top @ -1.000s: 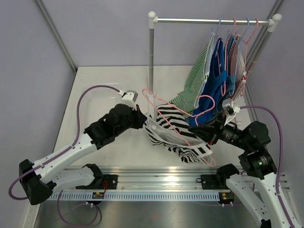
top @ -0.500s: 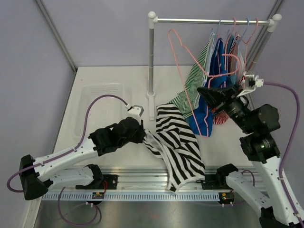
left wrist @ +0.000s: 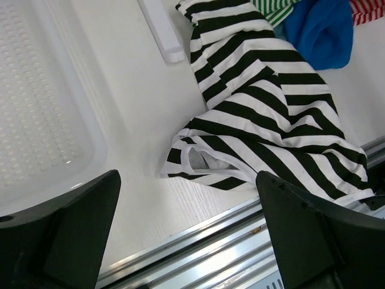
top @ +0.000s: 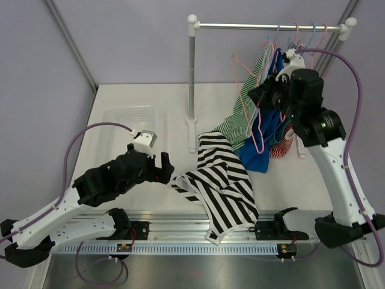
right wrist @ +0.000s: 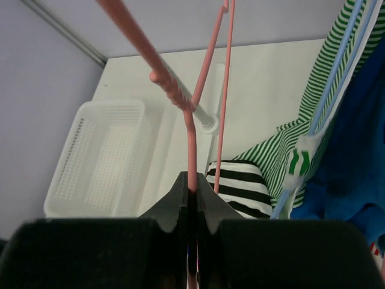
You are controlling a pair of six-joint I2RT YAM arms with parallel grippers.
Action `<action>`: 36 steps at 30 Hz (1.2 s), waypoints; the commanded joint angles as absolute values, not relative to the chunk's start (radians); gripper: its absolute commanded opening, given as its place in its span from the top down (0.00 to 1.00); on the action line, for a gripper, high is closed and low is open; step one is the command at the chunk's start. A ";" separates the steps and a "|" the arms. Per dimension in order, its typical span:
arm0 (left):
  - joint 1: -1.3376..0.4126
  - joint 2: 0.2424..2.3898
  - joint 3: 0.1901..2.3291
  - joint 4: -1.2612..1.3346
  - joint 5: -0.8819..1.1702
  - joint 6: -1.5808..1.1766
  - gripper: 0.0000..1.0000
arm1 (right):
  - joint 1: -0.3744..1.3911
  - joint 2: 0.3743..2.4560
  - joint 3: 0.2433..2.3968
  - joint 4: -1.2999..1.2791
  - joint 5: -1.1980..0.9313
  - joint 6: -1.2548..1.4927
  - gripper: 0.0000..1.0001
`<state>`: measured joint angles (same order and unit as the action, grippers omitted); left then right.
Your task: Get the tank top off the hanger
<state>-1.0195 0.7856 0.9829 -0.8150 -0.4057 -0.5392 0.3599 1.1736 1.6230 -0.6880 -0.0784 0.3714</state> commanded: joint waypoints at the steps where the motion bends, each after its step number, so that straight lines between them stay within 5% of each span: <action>1: -1.022 0.713 1.005 -0.873 -0.402 -0.477 0.01 | 0.365 1.314 1.801 -0.744 0.031 0.311 1.00; 17: -1.023 0.629 0.919 -0.847 -0.439 -0.460 0.01 | 0.383 1.853 2.475 -0.888 0.146 0.204 1.00; 23: -1.023 0.615 0.922 -0.844 -0.446 -0.468 0.01 | 0.387 1.861 2.381 -0.879 0.143 0.215 0.99; 28: -1.023 0.633 0.937 -0.857 -0.466 -0.472 0.01 | 0.390 1.787 2.307 -0.834 0.118 0.216 0.75; 31: -1.023 0.666 0.953 -0.859 -0.474 -0.480 0.01 | 0.391 1.743 2.310 -0.839 0.114 0.207 0.44; 36: -1.023 0.747 0.979 -0.790 -0.457 -0.509 0.01 | 0.391 1.625 2.283 -0.841 0.097 0.198 0.20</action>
<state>-1.0195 0.7113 0.9340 -0.8684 -0.4461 -0.4881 0.3779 1.7756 2.2845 -0.8845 0.1116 0.2138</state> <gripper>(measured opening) 0.988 0.770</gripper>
